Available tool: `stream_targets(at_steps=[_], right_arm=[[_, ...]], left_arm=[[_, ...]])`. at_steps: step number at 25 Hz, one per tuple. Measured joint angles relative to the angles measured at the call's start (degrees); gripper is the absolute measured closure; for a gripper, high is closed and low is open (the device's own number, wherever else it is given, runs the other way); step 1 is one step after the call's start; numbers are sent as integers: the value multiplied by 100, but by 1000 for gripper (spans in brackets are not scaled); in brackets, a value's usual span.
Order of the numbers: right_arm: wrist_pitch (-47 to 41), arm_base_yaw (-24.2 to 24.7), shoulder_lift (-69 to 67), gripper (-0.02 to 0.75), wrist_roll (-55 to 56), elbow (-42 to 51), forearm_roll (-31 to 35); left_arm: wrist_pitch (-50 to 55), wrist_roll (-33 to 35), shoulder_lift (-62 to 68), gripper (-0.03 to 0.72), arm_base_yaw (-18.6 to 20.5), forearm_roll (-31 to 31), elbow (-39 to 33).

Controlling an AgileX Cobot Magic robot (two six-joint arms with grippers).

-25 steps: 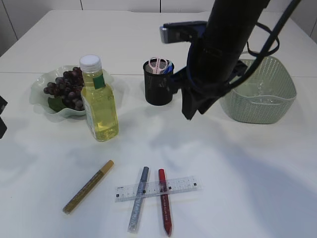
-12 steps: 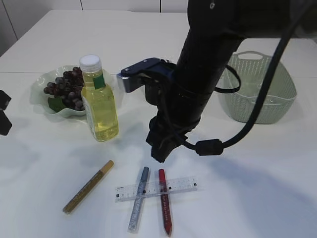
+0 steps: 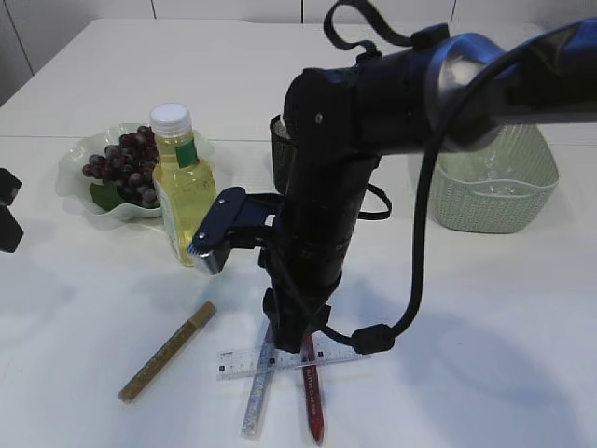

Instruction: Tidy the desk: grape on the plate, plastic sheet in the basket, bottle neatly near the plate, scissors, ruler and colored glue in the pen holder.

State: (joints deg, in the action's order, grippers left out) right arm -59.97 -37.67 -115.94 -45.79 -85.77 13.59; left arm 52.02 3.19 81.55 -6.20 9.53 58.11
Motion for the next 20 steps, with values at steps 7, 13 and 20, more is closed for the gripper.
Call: stream_targets(at_steps=[7,13,20], right_arm=[[308,-85,-198,400,-48,0,-622],[370,-95,-402,365,-105,0,-586],[370,-95,-439,305,-534,0,-317]], left_arm=[[-37,0,0,446,0,-77,0],[-45,0,0,446,0,-106,0],[-81,0,0,446,0,-120,0]])
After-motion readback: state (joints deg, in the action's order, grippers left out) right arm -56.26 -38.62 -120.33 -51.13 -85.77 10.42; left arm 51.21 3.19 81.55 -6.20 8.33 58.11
